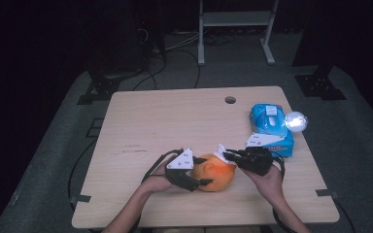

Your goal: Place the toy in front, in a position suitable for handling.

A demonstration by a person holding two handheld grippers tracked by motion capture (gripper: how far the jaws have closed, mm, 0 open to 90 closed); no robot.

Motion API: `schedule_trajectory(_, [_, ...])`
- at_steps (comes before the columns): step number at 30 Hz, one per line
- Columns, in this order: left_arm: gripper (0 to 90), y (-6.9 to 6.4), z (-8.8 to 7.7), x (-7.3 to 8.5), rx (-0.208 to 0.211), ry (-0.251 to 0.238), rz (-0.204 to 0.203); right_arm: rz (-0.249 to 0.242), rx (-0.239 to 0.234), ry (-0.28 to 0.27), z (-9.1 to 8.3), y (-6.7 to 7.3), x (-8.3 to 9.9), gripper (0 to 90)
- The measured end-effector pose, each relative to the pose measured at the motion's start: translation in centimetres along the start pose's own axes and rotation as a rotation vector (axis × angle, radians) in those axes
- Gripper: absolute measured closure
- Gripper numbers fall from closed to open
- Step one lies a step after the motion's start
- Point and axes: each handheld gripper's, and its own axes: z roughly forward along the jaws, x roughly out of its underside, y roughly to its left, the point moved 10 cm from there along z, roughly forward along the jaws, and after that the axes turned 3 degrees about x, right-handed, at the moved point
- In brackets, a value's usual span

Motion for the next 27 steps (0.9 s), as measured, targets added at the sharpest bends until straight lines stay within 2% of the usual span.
schedule_trajectory(3, [31.9,-0.1,0.2,-0.1,0.003,-0.002,0.001,0.019,-0.020,-0.003,-0.4,-0.1,0.2,81.7])
schedule_trajectory(6, [31.0,-0.2,0.5,-0.2,0.009,0.001,0.005,-0.003,-0.061,-0.024,-0.4,1.5,-0.5,81.7])
schedule_trajectory(8, [30.8,-0.4,0.6,-0.3,0.009,0.006,0.017,-0.040,-0.091,-0.036,-0.1,2.9,-1.2,81.6])
schedule_trajectory(10, [31.5,-0.5,0.5,-0.2,-0.001,0.017,0.046,-0.067,-0.092,-0.039,0.2,3.6,-1.5,81.4])
schedule_trajectory(12, [34.1,-0.4,0.3,-0.3,-0.018,0.019,0.062,-0.088,-0.073,-0.035,0.3,3.2,-1.6,81.4])
schedule_trajectory(15, [35.0,0.0,0.1,-0.2,-0.025,0.007,0.038,-0.059,-0.029,-0.024,0.3,1.6,-1.0,81.5])
schedule_trajectory(18, [35.3,0.7,-0.3,-0.1,-0.027,-0.020,-0.017,-0.017,-0.011,-0.017,0.0,0.3,-0.2,81.5])
schedule_trajectory(19, [35.4,0.9,-0.4,-0.1,-0.031,-0.027,-0.036,-0.017,-0.007,-0.018,-0.1,0.1,-0.2,81.6])
schedule_trajectory(20, [35.5,0.9,-0.4,-0.1,-0.031,-0.027,-0.036,-0.017,-0.007,-0.018,-0.1,0.1,-0.2,81.6])
schedule_trajectory(21, [35.5,1.4,-0.6,0.0,-0.036,-0.037,-0.069,-0.020,-0.005,-0.027,-0.3,0.3,-0.4,81.7])
schedule_trajectory(23, [35.5,1.6,-0.4,-0.1,-0.045,-0.046,-0.092,-0.032,-0.012,-0.035,-0.4,0.9,-0.7,81.7])
schedule_trajectory(25, [35.3,1.5,-0.2,-0.2,-0.047,-0.047,-0.093,-0.044,-0.049,-0.058,-0.4,2.1,-1.3,81.7])
schedule_trajectory(27, [35.2,1.4,0.0,-0.3,-0.052,-0.040,-0.083,-0.089,-0.075,-0.081,-0.3,3.6,-2.0,81.6])
